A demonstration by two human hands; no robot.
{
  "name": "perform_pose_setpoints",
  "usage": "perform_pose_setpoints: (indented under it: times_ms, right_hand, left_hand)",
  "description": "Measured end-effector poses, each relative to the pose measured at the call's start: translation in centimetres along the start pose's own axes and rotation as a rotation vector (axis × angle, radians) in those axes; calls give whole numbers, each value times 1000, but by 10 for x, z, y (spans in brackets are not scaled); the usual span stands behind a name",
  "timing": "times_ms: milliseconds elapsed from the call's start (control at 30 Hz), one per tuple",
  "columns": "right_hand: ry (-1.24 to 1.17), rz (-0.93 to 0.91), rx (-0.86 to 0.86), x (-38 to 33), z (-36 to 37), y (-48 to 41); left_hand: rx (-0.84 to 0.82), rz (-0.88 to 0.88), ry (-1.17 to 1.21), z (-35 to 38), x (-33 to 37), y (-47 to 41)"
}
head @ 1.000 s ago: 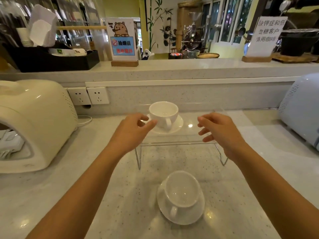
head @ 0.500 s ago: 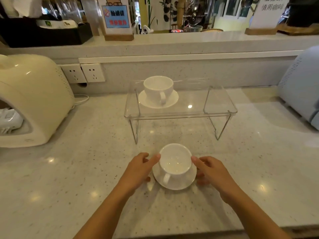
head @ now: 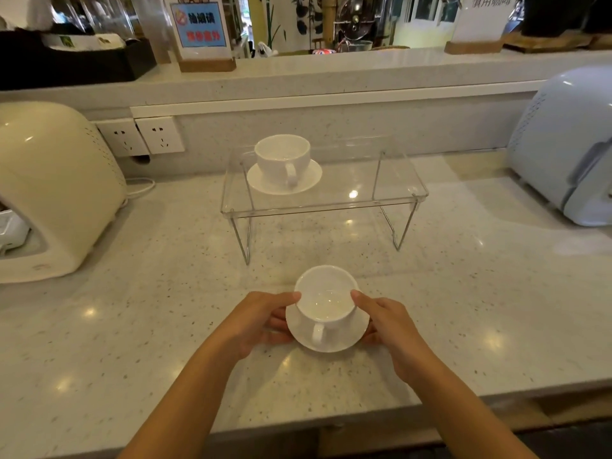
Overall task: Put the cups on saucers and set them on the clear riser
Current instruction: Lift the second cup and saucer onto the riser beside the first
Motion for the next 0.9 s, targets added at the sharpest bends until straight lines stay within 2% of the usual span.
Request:
perform_pose_setpoints:
  times_ms: [200, 533, 733, 900]
  right_hand:
    - [-25, -116, 87, -19, -31, 10]
    - [14, -353, 144, -113, -74, 16]
    - [-4, -373, 94, -165, -85, 3]
    - [38, -340, 84, -191, -88, -30]
  left_hand:
    - [-52, 89, 40, 31, 11, 11]
    - [-76, 308, 117, 56, 101, 32]
    - [-15, 383, 128, 57, 155, 27]
    - [80, 351, 156, 60, 182, 5]
Point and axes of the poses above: each hand's wrist, its own y-axis away from the middle knuckle, its own z-axis out of the palm, x = y × z, the point moved 8 cm from there along -y, towards the middle knuckle, and after that the axes turned 2 degrees about -y, right-handed, at the moved point
